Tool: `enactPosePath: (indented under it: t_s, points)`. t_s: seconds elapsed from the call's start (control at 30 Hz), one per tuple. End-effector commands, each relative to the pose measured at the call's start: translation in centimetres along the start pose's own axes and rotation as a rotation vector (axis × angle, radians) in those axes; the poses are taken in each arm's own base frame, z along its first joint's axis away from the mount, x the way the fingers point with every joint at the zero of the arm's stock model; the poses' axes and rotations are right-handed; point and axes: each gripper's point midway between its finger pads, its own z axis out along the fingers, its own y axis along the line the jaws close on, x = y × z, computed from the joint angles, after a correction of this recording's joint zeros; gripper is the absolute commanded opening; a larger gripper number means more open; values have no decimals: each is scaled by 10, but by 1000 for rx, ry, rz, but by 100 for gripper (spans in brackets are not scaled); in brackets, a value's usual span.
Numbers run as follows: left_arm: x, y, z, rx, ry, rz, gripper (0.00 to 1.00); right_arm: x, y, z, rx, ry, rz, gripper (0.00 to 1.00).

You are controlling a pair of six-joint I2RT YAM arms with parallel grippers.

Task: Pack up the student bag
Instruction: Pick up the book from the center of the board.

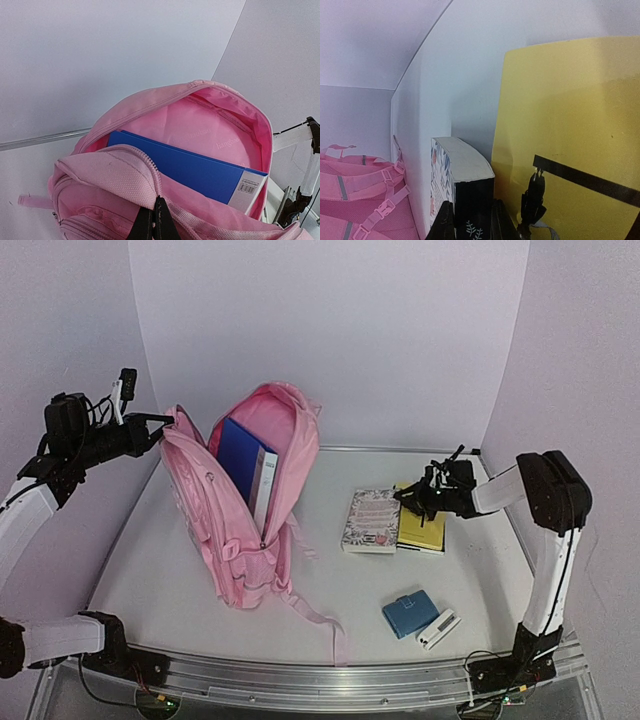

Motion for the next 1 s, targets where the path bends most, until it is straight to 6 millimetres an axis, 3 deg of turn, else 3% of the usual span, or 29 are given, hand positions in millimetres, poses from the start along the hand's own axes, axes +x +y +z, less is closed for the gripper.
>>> enactPosePath:
  t_s: [0.0, 0.27, 0.53, 0.8, 0.97]
  points:
    - [30, 11, 4, -29, 101, -64, 0, -14, 41, -37, -30, -95, -95, 0]
    - [31, 10, 6, -19, 99, -82, 0, -37, 160, -139, -178, -319, -249, 0]
    - [30, 8, 5, -9, 94, -82, 0, -28, 293, -223, -366, -456, -402, 0]
    - [30, 8, 4, -13, 90, -78, 0, -15, 426, -268, -614, -611, -533, 0]
    - [29, 8, 3, -18, 86, -66, 0, -12, 475, -268, -672, -725, -556, 0]
